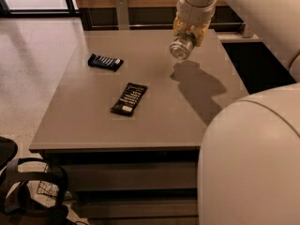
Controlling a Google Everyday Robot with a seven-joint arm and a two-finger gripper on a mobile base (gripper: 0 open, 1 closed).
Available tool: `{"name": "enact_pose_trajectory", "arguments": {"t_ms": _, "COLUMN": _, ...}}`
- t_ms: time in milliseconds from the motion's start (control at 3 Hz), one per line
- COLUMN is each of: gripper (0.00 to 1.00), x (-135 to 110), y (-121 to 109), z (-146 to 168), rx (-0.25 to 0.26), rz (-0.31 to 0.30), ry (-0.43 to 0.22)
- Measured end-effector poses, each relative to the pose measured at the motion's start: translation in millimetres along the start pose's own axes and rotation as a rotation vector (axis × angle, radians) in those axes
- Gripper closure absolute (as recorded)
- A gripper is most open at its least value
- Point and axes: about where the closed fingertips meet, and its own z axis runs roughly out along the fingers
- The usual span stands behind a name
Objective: Place 7up can upright
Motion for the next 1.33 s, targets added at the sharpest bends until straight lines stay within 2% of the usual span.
{"name": "enact_pose_trajectory", "arguments": {"t_ms": 333, "gripper": 1.00, "x": 10, "y": -16, "z": -29, "rx": -0.036, "rz": 0.007, "ry": -0.093}}
{"name": "enact_pose_trajectory", "arguments": {"t_ms": 667, "gripper": 1.00, "x": 11, "y": -25, "z": -52, "rx": -0.099, "rz": -0.037, "ry": -0.191}}
{"name": "enact_pose_trajectory", "arguments": {"t_ms": 1333, "gripper": 1.00, "x": -19, "y": -15, "z": -108, "rx": -0.250, "rz": -0.252, "ry": -0.390}}
